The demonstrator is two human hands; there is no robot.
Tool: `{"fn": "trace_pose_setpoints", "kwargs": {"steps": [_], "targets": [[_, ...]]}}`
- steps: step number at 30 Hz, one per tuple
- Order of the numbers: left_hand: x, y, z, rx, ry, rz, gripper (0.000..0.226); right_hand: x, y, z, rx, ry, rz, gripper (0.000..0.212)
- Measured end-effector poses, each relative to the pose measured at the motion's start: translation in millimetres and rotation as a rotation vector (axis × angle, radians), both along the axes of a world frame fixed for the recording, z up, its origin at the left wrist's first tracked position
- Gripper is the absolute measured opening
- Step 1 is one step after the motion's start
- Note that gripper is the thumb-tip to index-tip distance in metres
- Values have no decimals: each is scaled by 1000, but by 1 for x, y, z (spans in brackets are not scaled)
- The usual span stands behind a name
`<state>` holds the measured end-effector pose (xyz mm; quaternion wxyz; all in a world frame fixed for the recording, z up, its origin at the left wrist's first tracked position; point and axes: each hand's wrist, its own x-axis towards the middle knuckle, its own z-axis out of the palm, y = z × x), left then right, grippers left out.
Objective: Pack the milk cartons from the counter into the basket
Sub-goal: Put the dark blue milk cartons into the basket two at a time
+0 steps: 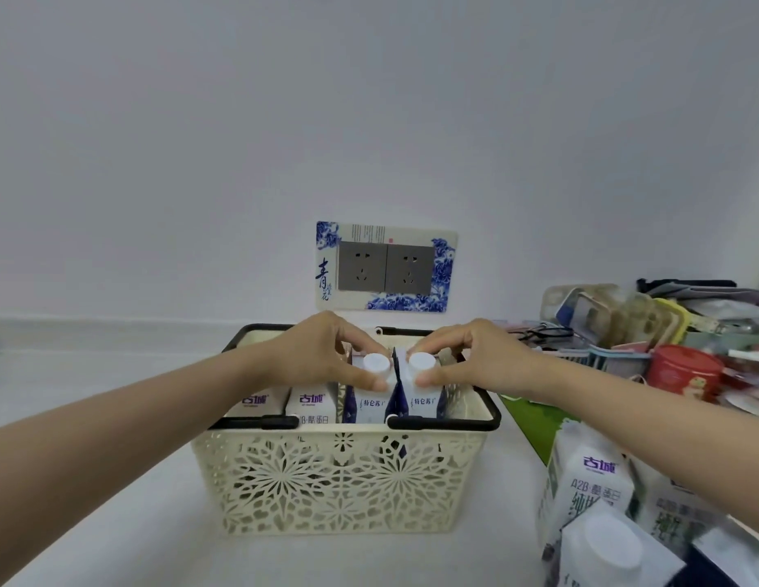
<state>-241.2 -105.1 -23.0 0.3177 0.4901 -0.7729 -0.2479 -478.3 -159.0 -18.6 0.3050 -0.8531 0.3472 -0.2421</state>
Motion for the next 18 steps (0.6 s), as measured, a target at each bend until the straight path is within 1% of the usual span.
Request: {"fn": "trace_pose_setpoints", "kwargs": {"steps": [3,5,9,11,13,18], "targets": [[-2,0,-4,-16,-74,7,32,0,0,-1,-23,8,-33,20],[-2,0,-5,-17,-83,26,32,0,-1,0,2,65,-49,18],[-3,1,-4,-7,-86,26,30,1,-3,3,38,153,-56,23],[-2,1,-4,-1,-79,6,27,1,-3,4,36,156,-59,26],[-2,2,-3,0,-93,-8,25,-1,-1,5,42,162,-47,25],[-1,2,1,-18,-131,-4,25,-5,5,9,27,182,-29,26]]}}
